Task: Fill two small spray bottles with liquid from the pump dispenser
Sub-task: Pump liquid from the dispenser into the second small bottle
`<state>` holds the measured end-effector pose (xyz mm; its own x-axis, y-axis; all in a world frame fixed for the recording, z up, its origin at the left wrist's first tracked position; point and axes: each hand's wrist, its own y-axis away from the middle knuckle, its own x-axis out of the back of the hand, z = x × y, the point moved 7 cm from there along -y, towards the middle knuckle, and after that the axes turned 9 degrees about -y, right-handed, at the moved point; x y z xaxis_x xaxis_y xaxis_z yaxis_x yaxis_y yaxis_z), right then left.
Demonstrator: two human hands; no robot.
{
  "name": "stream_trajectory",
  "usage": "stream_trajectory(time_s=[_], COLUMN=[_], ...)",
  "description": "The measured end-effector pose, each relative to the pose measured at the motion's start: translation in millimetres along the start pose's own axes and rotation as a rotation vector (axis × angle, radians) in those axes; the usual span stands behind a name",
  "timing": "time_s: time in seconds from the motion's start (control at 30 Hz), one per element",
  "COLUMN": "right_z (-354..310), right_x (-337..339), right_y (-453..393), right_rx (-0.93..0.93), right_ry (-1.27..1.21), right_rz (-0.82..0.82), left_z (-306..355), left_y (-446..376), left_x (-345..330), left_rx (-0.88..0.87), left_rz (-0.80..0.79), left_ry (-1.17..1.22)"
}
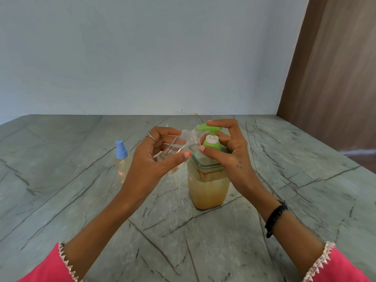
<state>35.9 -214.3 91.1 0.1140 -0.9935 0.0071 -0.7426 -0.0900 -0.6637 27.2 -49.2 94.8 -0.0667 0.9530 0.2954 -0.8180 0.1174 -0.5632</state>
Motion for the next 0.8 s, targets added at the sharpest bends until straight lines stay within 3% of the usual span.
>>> stream_trajectory(time_s=[0.3, 0.57, 0.8], right_z=[4.4, -1.0, -4.0], right_x=[4.1, -3.3, -1.9], right_y=[-6.6, -2.3, -3.0], right_rx=[-0.028, -0.015, 0.006], right_ry=[-0.057, 0.022, 0.007], right_rz=[0.049, -0.075, -0.079], left_z=[-5.9, -2.9, -1.0], left_y=[2.1, 2.6, 3.4], left_x=[-1.2, -0.6, -1.8], left_rx=[0.026, 0.026, 0.036], left_rz=[-0.012, 0.002, 0.01], left_ry=[-0.013, 0.004, 0.022])
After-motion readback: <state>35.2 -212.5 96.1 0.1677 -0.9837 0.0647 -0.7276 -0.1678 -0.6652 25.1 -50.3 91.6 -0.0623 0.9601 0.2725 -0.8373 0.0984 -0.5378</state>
